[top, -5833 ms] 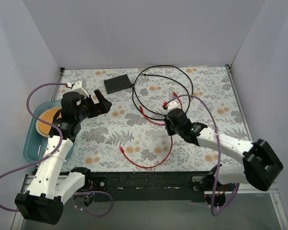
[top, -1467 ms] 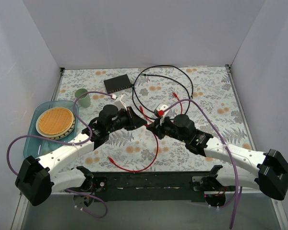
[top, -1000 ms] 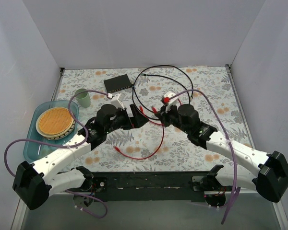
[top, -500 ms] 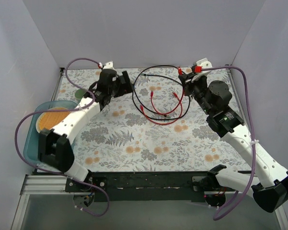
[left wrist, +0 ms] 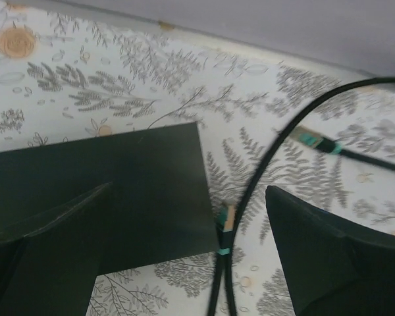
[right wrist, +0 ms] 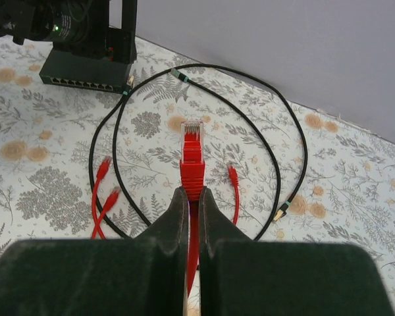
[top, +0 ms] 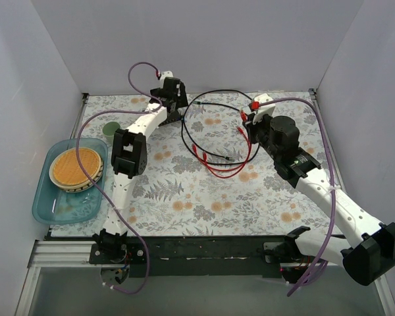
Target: Insert the plug into the switch port
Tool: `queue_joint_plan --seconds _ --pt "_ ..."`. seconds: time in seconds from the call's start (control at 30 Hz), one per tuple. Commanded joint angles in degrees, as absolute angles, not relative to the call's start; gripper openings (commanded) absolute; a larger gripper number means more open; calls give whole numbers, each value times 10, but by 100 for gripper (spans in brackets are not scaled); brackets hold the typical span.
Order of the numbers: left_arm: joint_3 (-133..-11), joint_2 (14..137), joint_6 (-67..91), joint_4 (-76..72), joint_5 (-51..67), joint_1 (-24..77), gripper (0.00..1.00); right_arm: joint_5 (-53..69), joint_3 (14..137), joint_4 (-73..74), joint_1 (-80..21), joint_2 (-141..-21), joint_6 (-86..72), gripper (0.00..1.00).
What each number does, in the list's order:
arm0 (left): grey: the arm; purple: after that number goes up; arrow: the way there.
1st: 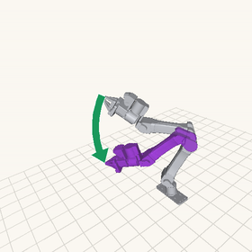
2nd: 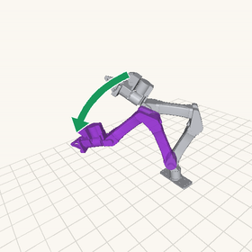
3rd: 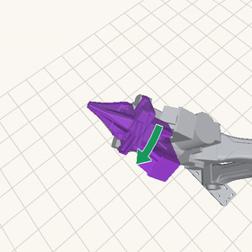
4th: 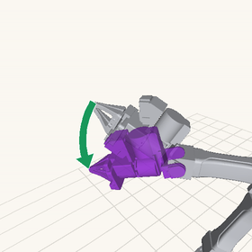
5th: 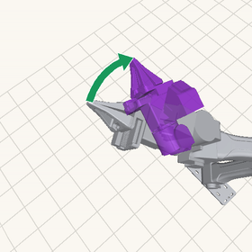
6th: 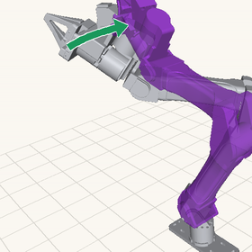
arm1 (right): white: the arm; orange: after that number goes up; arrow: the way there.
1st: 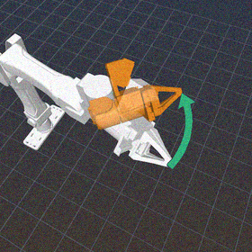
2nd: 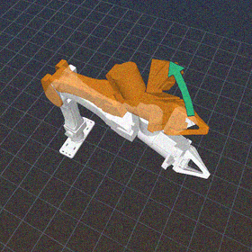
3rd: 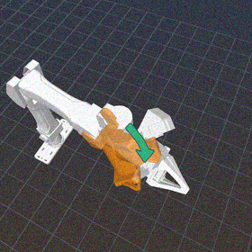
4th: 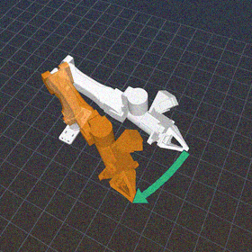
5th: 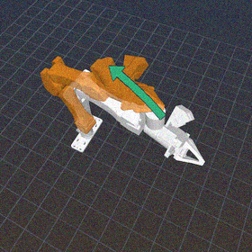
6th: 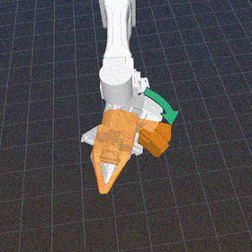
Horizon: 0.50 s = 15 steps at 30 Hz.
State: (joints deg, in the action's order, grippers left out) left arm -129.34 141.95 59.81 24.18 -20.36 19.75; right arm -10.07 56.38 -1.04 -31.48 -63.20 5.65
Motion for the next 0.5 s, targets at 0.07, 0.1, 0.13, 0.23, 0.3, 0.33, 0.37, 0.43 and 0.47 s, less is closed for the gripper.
queue_joint_plan --seconds 0.07,0.1,0.13,0.23,0.3,0.33,0.37,0.43,0.47 --pt "-1213 1390 541 72 -289 192 91 -82 539 -26 -305 -606 51 1" --pt "-1222 1401 536 73 -292 189 91 -78 537 -25 -303 -606 50 1" --pt "-1251 1426 529 79 -294 188 91 -76 536 -24 -303 -606 48 1" --pt "-1291 1474 502 86 -308 183 91 -54 537 -18 -301 -616 44 1" --pt "-1287 1480 490 63 -308 179 91 -48 539 -15 -301 -619 41 1" --pt "-1276 1484 488 53 -304 178 91 -42 539 -14 -301 -621 41 1" --pt "-1274 1487 484 44 -300 174 91 -41 538 -13 -301 -621 39 1" --pt "-1295 1505 483 46 -288 170 91 -36 538 -11 -301 -622 37 1" --pt "-1306 1512 483 52 -286 164 91 -34 537 -9 -301 -623 34 1"
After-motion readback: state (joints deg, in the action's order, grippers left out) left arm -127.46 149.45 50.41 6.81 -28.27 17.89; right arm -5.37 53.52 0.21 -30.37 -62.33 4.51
